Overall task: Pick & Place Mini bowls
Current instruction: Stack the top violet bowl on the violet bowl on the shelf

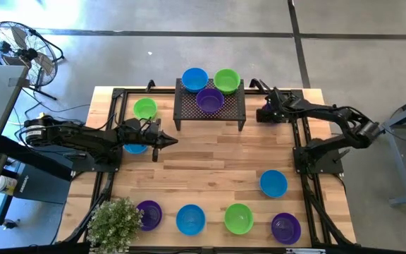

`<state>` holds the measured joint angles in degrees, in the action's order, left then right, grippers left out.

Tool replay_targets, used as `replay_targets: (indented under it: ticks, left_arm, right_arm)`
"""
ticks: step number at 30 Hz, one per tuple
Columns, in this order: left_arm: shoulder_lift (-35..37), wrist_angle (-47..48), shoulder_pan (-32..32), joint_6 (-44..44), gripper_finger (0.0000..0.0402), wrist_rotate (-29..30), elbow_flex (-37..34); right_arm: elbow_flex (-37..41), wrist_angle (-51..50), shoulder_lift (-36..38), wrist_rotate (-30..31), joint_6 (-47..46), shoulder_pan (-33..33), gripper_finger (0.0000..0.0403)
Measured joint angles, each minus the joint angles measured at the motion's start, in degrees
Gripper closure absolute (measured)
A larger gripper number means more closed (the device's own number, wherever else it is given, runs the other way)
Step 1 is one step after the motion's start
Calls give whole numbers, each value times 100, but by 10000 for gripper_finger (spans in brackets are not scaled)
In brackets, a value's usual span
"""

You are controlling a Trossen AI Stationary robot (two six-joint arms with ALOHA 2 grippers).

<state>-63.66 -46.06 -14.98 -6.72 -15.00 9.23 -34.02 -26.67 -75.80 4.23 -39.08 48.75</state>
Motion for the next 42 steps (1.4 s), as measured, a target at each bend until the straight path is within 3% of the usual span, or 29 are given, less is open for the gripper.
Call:
replay_targets:
  ticks: [7, 15, 21, 27, 35, 40, 42]
  left_arm:
    - [0, 16, 0, -1, 401, 0, 0]
    - [0, 68, 0, 43, 401, 35, 0]
    - [0, 72, 0, 43, 401, 52, 0]
    - [0, 95, 0, 43, 401, 50, 0]
    - [0, 125, 0, 43, 401, 48, 0]
    - [0, 125, 0, 43, 401, 48, 0]
    - [0, 125, 0, 43, 401, 48, 0]
  right_arm:
    - [0, -784, 953, -781, 490, -576, 249]
    - [0, -1237, 1828, -137, 1350, -1765, 261]
    - [0, -1171, 1445, 727, 2066, -1989, 246]
    - [0, -605, 812, 818, 2686, -1988, 254]
    - [2, -601, 18, 798, 2970, -1864, 320]
    - [2, -646, 43, 636, 3004, -2097, 390]
    - [2, -712, 155, 607, 2877, -2349, 396]
